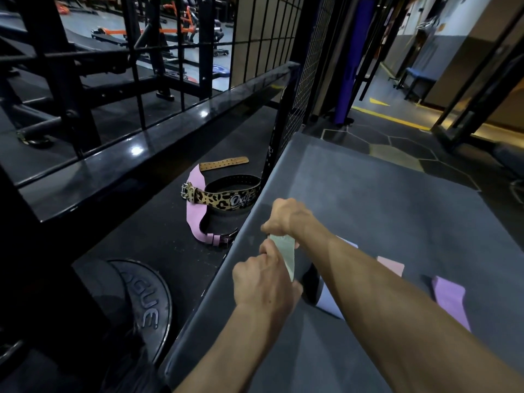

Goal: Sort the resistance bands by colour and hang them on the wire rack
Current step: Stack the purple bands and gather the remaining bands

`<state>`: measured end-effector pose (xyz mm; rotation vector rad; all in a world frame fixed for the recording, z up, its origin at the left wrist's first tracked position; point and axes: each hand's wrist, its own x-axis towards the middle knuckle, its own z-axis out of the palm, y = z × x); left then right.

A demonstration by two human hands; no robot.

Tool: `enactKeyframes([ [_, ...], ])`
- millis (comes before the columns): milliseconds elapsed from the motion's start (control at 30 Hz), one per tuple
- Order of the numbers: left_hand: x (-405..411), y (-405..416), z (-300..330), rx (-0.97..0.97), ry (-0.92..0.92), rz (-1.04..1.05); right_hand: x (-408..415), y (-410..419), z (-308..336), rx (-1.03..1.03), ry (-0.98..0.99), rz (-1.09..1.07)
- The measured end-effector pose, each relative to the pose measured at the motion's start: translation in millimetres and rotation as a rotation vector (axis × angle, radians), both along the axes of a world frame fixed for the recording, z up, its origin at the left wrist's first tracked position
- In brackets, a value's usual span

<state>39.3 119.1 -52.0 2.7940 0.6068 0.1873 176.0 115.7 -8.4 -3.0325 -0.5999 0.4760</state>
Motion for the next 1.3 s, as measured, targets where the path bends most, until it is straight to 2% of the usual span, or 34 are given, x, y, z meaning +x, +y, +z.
enactKeyframes([
  [133, -1.8, 7.7, -1.7, 0.022, 0.007, -0.018, 0.9, -4.1, -2.5, 0.037, -0.021, -0.06],
  [467, -8.5, 6.6, 4.7, 0.081, 0.051, -0.057, 0.8, -3.6, -2.5, 0.001, -0.051, -0.027],
  [700, -12.2, 12.2, 16.6, -0.009, 0.174, -0.07, -1.6, -4.8, -4.3, -0.041, -0.048, -0.022],
  [900, -23.1, 40.3, 36.7, -0.083, 0.239, -0.181, -5.4, -10.0, -4.1, -0.052, -0.024, -0.014],
  [1200, -27.6, 47.7, 39.4, -0.07, 0.164, -0.211, -4.1, -39.6, 14.0, 0.172, 0.03, -0.008],
  [1300, -26.8, 46.2, 36.2, -0.068, 0.149, -0.224, 4.6, -56.4, 17.5, 0.201, -0.063, 0.118],
])
